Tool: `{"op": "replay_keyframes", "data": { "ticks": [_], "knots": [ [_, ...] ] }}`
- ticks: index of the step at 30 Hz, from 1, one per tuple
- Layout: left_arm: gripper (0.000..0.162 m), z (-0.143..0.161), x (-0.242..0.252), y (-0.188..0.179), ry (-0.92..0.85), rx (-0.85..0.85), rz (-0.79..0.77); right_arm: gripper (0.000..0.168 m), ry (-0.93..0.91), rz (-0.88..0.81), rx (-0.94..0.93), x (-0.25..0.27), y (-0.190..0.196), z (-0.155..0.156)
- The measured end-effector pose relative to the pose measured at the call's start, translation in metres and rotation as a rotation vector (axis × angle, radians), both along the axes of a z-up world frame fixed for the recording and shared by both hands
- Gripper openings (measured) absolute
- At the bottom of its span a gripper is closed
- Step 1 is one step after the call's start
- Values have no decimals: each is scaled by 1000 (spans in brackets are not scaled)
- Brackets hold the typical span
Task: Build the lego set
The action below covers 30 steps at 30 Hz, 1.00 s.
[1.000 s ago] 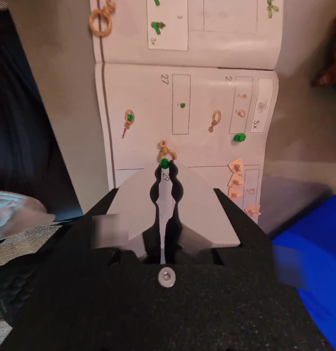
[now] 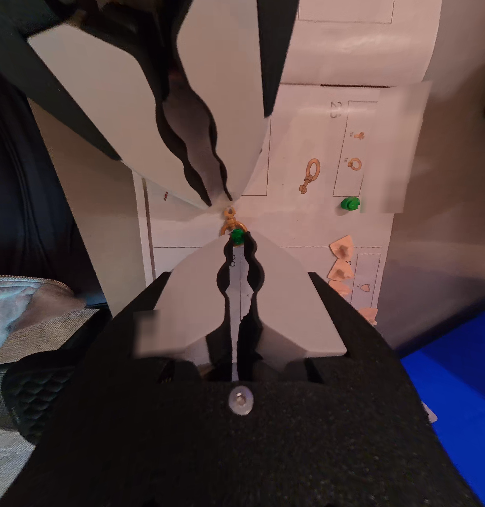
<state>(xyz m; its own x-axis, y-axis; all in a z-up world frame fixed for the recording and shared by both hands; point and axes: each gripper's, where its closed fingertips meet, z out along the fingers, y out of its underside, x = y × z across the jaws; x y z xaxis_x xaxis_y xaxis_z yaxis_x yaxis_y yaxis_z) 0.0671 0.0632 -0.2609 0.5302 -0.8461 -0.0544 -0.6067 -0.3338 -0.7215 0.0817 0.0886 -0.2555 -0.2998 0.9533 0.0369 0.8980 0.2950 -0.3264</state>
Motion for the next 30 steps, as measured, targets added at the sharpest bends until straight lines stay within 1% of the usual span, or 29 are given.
{"op": "replay_keyframes", "data": {
  "ticks": [3,10,11,17,22,30],
  "knots": [
    [17,0,-2,1,-19,2,18,8,-19,17,-9,-2,0,0],
    [17,0,-2,1,-20,8,15,8,-56,5,-28,0,-1,0],
    [17,0,-2,1,-20,11,15,11,-58,7,-38,0,-2,0],
    [17,0,-1,0,-22,12,17,13,-80,4,-39,3,-4,0],
    [16,0,-1,1,-26,6,18,16,-71,-5,-73,4,-7,0],
    [16,0,-1,1,-27,4,16,23,-31,46,-24,6,-9,1]
  ]
}}
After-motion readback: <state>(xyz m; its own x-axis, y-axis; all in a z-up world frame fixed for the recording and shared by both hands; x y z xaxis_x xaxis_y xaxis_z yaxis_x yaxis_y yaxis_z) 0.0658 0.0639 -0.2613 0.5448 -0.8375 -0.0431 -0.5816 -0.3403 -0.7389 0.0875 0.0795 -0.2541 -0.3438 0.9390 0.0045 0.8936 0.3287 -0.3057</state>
